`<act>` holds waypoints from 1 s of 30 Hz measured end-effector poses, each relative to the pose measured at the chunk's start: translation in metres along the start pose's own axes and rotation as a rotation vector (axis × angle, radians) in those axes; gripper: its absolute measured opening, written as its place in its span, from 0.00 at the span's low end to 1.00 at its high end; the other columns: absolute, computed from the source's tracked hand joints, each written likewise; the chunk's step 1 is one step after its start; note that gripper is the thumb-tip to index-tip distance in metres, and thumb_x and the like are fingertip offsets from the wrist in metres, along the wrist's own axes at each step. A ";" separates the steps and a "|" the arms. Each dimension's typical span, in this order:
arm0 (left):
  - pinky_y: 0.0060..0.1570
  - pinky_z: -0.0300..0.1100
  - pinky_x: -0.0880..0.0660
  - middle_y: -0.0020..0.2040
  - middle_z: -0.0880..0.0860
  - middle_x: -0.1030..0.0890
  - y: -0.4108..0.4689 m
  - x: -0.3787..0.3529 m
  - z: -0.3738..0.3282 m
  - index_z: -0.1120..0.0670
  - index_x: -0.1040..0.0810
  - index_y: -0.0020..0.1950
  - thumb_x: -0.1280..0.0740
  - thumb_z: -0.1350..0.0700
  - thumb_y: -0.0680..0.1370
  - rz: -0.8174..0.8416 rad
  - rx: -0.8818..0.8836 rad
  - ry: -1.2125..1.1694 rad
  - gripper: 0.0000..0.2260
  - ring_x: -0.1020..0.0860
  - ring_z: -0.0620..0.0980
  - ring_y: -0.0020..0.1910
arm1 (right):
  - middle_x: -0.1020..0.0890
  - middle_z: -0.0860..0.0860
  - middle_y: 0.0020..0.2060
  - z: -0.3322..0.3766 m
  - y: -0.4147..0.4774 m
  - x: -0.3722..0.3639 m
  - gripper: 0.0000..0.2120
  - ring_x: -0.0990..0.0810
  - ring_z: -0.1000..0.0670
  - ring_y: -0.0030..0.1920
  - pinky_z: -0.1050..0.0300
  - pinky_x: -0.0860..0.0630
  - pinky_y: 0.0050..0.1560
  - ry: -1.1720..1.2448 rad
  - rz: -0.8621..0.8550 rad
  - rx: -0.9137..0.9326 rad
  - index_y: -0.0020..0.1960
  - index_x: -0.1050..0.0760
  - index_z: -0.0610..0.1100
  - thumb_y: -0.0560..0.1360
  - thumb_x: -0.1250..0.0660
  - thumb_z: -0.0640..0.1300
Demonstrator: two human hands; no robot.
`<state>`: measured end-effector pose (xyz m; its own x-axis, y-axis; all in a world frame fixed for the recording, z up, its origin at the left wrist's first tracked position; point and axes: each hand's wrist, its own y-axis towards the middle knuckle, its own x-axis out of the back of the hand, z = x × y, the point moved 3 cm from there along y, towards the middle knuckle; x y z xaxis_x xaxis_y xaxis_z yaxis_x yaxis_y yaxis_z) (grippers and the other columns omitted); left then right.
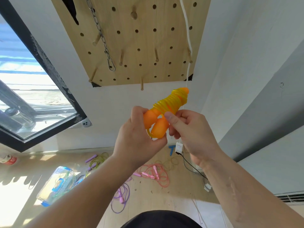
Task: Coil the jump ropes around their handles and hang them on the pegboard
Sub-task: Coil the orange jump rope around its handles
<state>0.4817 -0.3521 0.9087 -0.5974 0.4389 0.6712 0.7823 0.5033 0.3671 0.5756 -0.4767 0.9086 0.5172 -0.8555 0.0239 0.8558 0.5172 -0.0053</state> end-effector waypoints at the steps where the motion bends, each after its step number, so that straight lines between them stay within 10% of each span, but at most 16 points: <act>1: 0.30 0.34 0.31 0.42 0.43 0.26 0.002 0.003 0.000 0.49 0.35 0.56 0.20 0.51 0.66 -0.004 0.017 -0.025 0.28 0.24 0.43 0.36 | 0.20 0.49 0.28 0.002 0.000 0.002 0.12 0.25 0.54 0.29 0.63 0.27 0.33 -0.002 0.048 0.001 0.46 0.20 0.38 0.78 0.30 0.48; 11: 0.31 0.46 0.26 0.40 0.49 0.24 -0.001 -0.010 0.000 0.49 0.28 0.51 0.21 0.46 0.61 0.137 0.427 -0.557 0.25 0.25 0.49 0.33 | 0.26 0.54 0.21 0.006 -0.002 0.016 0.26 0.22 0.51 0.29 0.49 0.24 0.40 -0.327 0.099 -0.002 0.40 0.24 0.39 0.76 0.38 0.63; 16: 0.26 0.39 0.43 0.34 0.55 0.30 -0.004 -0.018 -0.007 0.56 0.32 0.48 0.27 0.45 0.58 0.349 0.684 -1.098 0.27 0.39 0.48 0.22 | 0.32 0.54 0.22 0.002 -0.003 0.005 0.24 0.32 0.54 0.25 0.51 0.28 0.36 -0.055 0.068 -0.023 0.36 0.30 0.43 0.70 0.36 0.65; 21: 0.27 0.39 0.44 0.33 0.62 0.26 -0.010 -0.017 -0.009 0.57 0.31 0.55 0.35 0.36 0.69 0.708 0.766 -1.201 0.27 0.33 0.51 0.18 | 0.31 0.53 0.27 -0.009 0.001 0.009 0.16 0.34 0.54 0.28 0.58 0.31 0.32 0.134 0.192 0.022 0.47 0.22 0.43 0.77 0.32 0.57; 26: 0.22 0.38 0.37 0.38 0.69 0.20 -0.011 -0.013 -0.015 0.59 0.27 0.55 0.50 0.23 0.69 0.950 0.686 -0.996 0.40 0.25 0.55 0.21 | 0.29 0.35 0.32 -0.020 0.006 0.009 0.25 0.31 0.44 0.33 0.53 0.31 0.35 0.183 0.161 -0.037 0.47 0.18 0.43 0.70 0.28 0.66; 30: 0.38 0.52 0.21 0.50 0.52 0.17 -0.004 -0.006 -0.003 0.49 0.26 0.60 0.41 0.18 0.61 0.541 0.303 -0.382 0.42 0.19 0.48 0.37 | 0.32 0.38 0.35 -0.025 0.000 0.002 0.41 0.35 0.44 0.35 0.56 0.32 0.31 0.254 0.135 -0.162 0.48 0.25 0.31 0.64 0.27 0.71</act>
<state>0.4827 -0.3586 0.9054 -0.2037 0.8860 0.4166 0.9354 0.3017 -0.1844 0.5766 -0.4788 0.8833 0.5939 -0.7686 -0.2376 0.7591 0.6332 -0.1509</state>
